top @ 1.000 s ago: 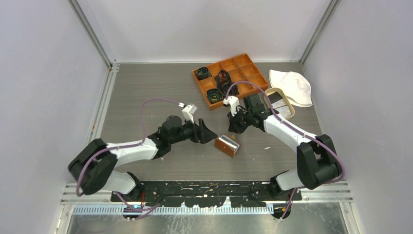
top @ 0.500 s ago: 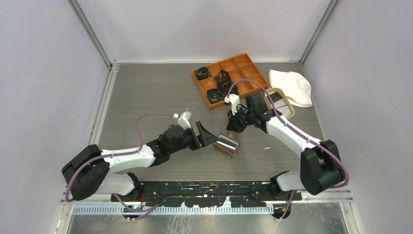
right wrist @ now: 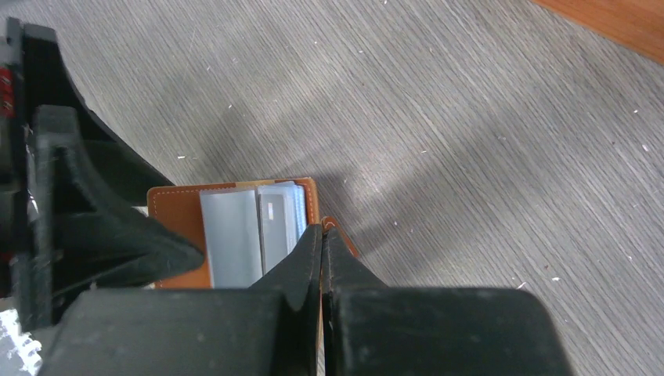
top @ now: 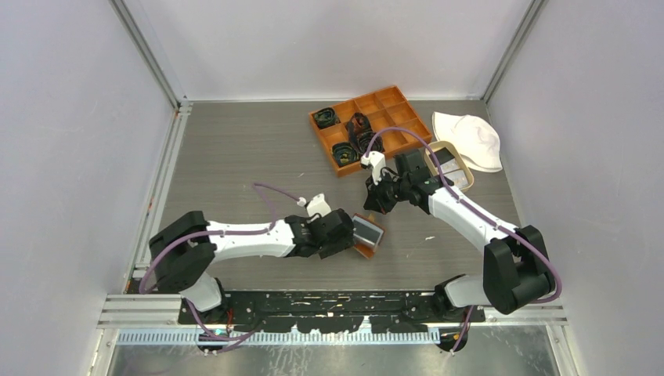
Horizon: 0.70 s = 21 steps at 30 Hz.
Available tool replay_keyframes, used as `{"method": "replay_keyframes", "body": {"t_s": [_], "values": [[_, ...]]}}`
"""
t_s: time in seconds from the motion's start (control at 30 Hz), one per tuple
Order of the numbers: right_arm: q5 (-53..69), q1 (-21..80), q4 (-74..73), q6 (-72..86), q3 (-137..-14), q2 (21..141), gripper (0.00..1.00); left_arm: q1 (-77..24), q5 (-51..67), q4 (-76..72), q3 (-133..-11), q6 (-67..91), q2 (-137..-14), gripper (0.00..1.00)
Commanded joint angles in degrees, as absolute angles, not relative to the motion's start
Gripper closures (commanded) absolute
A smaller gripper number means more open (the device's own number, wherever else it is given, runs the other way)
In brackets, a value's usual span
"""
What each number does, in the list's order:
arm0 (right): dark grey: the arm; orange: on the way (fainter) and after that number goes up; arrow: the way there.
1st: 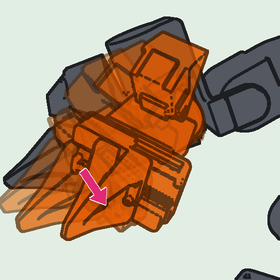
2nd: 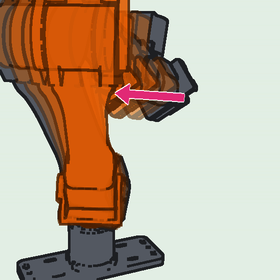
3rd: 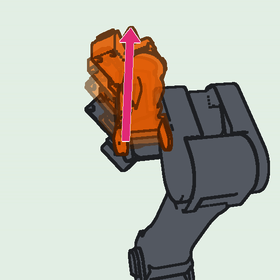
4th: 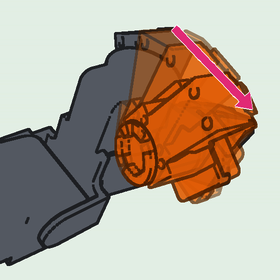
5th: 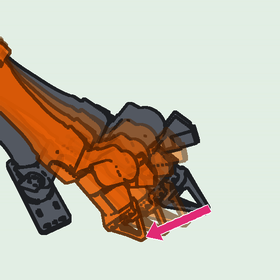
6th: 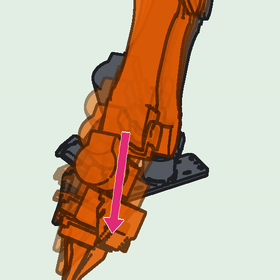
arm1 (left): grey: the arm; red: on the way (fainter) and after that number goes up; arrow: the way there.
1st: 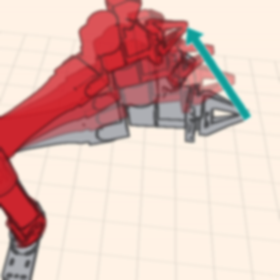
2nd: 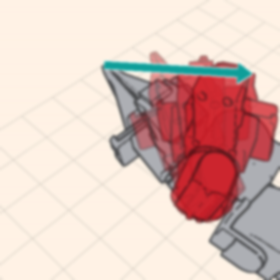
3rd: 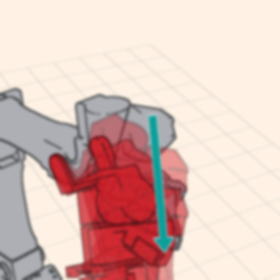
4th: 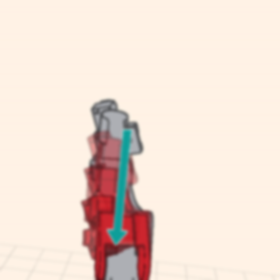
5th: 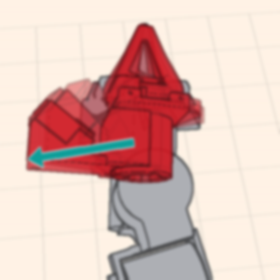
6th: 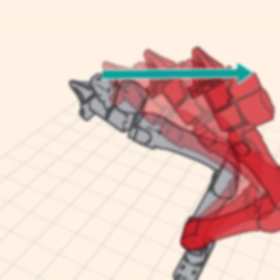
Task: Put the credit cards into the card holder
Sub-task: Open the card holder at the center of the board.
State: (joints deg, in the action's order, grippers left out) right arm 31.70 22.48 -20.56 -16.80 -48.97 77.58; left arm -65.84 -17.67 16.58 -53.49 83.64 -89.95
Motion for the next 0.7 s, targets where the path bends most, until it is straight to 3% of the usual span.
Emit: {"method": "replay_keyframes", "body": {"t_s": [0.0,0.17,0.33,0.67], "values": [[33.04,22.28,-17.95,-16.83,-49.56,75.51,0.99,-65.75,-20.12,18.47,-57.55,81.51,-91.75,0.43],[32.39,22.27,-18.13,-16.71,-49.70,75.42,0.99,-64.75,-18.90,12.05,-52.92,74.98,-90.97,0.80],[29.27,22.21,-18.24,-16.30,-50.15,76.44,0.99,-59.57,-10.98,-0.56,-45.62,61.59,-90.26,0.98],[15.95,22.18,-27.72,-18.88,-56.12,87.93,0.99,-53.42,-4.49,-10.81,-43.08,36.32,-92.15,1.00]]}}
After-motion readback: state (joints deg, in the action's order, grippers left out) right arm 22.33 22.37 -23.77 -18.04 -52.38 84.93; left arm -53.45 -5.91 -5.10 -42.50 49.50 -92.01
